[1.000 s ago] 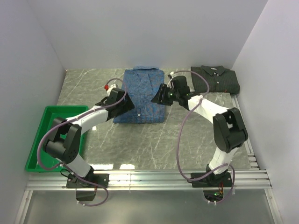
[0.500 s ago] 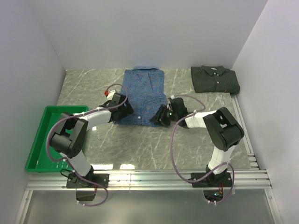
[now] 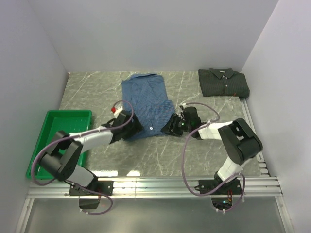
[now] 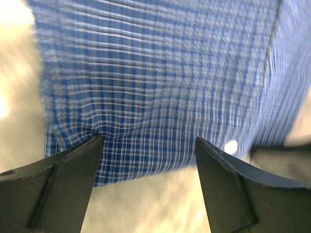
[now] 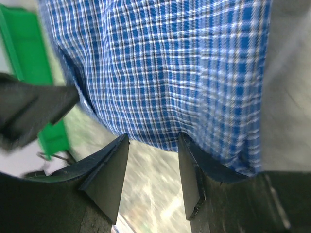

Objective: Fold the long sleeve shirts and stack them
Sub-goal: Fold the shirt

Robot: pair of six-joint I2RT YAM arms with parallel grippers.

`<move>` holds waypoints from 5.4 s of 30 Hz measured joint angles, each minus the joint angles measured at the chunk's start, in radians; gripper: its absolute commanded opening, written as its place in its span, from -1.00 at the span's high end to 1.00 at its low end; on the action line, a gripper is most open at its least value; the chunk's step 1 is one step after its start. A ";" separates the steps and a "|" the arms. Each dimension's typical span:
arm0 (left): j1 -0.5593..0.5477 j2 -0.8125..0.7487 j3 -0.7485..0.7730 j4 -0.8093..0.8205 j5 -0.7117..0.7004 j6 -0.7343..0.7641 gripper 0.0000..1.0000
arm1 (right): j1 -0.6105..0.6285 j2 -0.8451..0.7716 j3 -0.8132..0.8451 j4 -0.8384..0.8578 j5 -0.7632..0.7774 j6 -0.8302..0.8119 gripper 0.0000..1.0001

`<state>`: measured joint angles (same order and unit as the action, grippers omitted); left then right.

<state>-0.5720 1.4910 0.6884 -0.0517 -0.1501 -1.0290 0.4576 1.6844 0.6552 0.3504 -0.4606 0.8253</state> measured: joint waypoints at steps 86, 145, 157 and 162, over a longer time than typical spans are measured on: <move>0.108 -0.519 0.092 -0.346 0.034 0.319 -0.50 | 0.116 0.483 0.747 -0.310 -0.010 -0.206 0.74; 0.000 -0.154 -0.134 -0.090 0.138 0.037 0.35 | 0.119 0.203 -0.054 0.449 -0.127 0.206 0.18; 0.032 -0.180 -0.163 -0.091 0.162 0.017 0.33 | -0.082 0.117 -0.148 0.419 -0.169 0.132 0.20; 0.034 -0.196 -0.163 -0.108 0.164 0.023 0.16 | -0.117 0.114 -0.166 0.425 -0.196 0.126 0.21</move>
<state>-0.5377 1.2949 0.5251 -0.1596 0.0135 -1.0061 0.3405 1.7985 0.4889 0.7753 -0.6567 0.9516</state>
